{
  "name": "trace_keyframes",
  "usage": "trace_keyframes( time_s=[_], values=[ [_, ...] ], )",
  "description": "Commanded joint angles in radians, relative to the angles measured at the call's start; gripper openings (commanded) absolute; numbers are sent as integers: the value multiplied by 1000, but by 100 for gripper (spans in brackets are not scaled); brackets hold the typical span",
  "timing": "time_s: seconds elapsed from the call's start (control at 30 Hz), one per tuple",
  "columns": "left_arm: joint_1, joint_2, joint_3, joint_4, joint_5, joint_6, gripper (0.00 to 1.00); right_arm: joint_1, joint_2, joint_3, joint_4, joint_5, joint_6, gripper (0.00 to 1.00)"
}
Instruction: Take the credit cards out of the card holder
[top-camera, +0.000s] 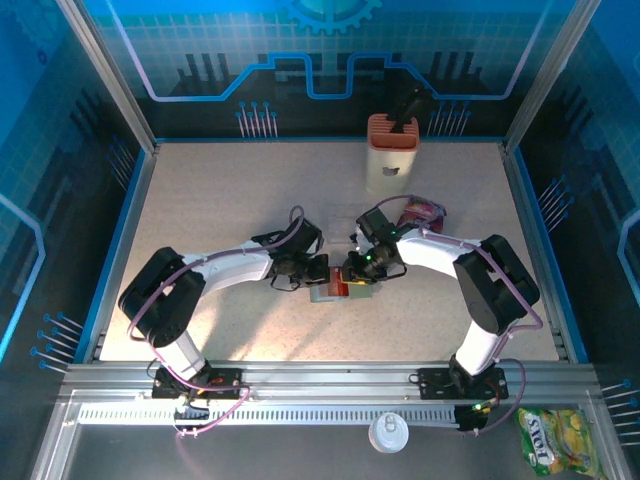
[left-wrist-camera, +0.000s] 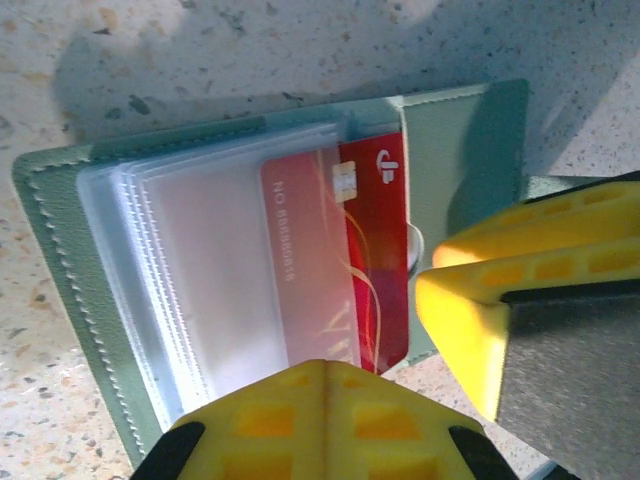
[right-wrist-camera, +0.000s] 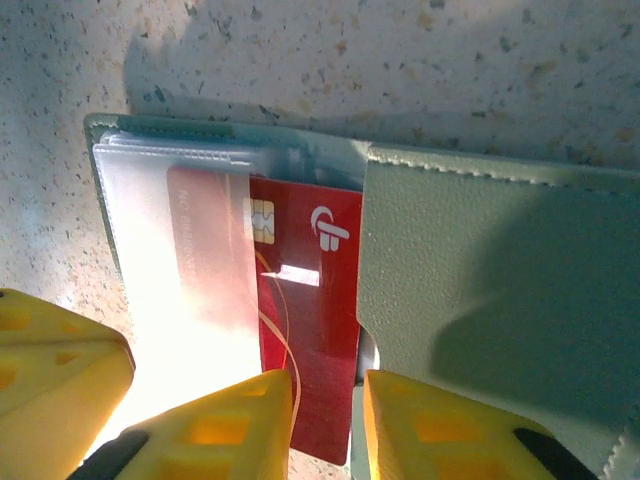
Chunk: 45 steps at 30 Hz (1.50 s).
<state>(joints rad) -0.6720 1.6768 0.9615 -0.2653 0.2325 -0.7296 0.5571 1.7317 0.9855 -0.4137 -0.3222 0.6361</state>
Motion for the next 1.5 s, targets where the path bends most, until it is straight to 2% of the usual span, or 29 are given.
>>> trace_keyframes(
  time_s=[0.0,0.43,1.17,1.47],
  values=[
    [-10,28,26,-28,21,19,0,-18,-18,-15,23,-24,12,26],
    [-11,75,-25,-60,-28,22,0,-30,0,-30,42,-31,13,25],
    [-10,80,-42,-57,-28,13,0,-45,49,-67,162,-181,31,24],
    [-10,78,-42,-58,-28,11,0,-68,10,-100,194,-195,42,14]
  ],
)
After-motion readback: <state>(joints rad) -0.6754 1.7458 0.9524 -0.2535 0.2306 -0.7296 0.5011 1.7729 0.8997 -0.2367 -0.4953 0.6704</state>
